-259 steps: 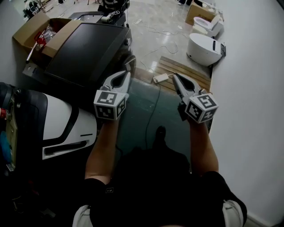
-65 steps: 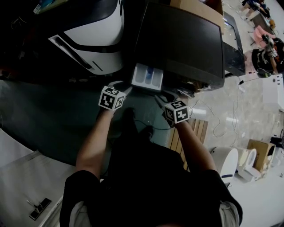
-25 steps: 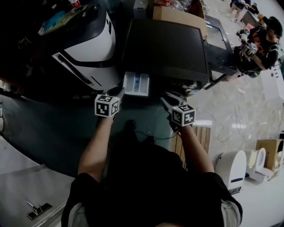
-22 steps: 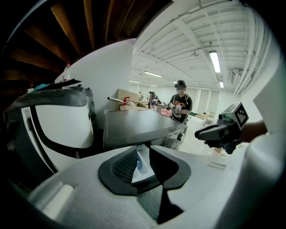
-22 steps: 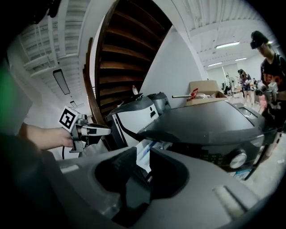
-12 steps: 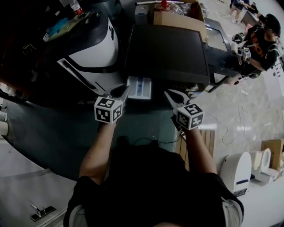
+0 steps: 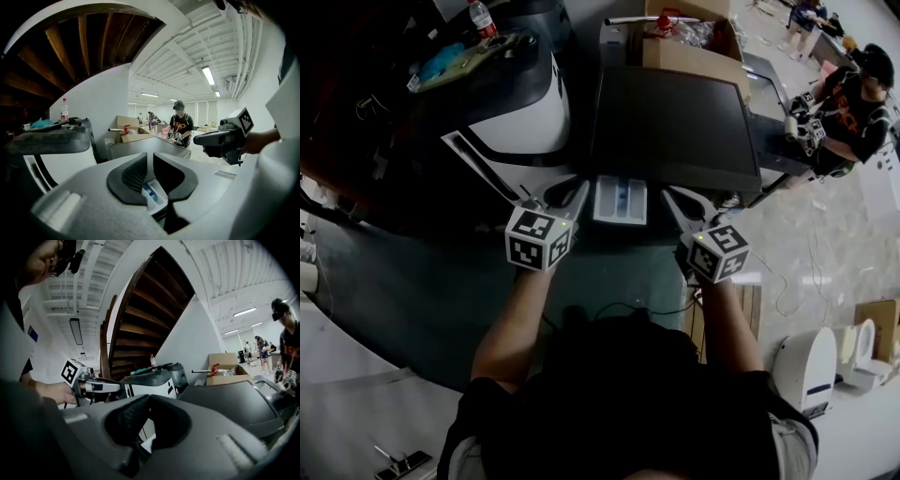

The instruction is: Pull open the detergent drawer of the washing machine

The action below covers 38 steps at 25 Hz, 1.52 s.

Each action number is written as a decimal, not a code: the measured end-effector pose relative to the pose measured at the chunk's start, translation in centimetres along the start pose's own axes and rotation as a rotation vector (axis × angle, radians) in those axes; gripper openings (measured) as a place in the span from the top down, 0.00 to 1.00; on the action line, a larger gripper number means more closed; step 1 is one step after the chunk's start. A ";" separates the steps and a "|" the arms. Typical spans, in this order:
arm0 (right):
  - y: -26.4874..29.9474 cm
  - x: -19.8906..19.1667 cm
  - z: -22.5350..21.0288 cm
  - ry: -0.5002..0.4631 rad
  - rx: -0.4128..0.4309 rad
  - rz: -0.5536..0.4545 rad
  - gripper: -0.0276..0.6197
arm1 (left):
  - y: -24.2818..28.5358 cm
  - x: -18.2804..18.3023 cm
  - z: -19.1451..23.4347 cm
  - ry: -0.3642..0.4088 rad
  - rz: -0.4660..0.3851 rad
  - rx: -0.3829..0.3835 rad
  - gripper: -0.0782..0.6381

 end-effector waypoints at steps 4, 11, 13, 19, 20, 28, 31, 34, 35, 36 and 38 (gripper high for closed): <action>1.5 1.2 2.6 -0.033 -0.024 -0.022 0.95 | -2.1 0.3 1.7 0.041 -0.023 -0.020 0.83; 2.9 3.0 6.9 -0.063 0.014 -0.029 0.95 | -4.5 0.5 4.8 0.039 -0.074 -0.029 0.84; 3.2 3.3 7.3 -0.070 0.002 -0.038 0.95 | -4.7 0.4 5.4 0.036 -0.080 -0.030 0.84; 3.5 4.0 7.9 -0.107 -0.022 -0.045 0.95 | -5.0 0.5 6.3 0.035 -0.100 -0.025 0.84; 3.5 4.0 7.9 -0.114 -0.022 -0.045 0.95 | -4.9 0.6 6.3 0.035 -0.102 -0.024 0.84; 3.6 3.9 8.0 -0.109 -0.010 -0.045 0.95 | -4.9 0.2 5.8 0.031 -0.099 -0.025 0.85; 3.5 3.6 8.1 -0.103 -0.003 -0.038 0.95 | -5.0 0.1 5.5 0.026 -0.096 -0.026 0.85; 3.2 3.1 8.0 -0.095 -0.006 -0.028 0.95 | -5.0 -0.1 5.2 0.021 -0.094 -0.028 0.85; 3.1 3.0 8.0 -0.104 -0.011 -0.027 0.95 | -5.0 -0.2 5.1 0.020 -0.091 -0.030 0.85; 3.0 2.9 8.0 -0.116 -0.016 -0.026 0.95 | -5.0 -0.3 5.0 0.018 -0.089 -0.031 0.85; 2.9 2.8 8.2 -0.132 -0.019 -0.026 0.95 | -5.0 -0.5 4.9 0.014 -0.087 -0.033 0.85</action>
Point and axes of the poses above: the fingertips, and each gripper's own axes: y forward along the fingers, z to its left, x out of its top, the point moved 6 cm from there along -y, backward along the fingers, and after that the axes turned 15 degrees about -x, right-handed, at the moved point
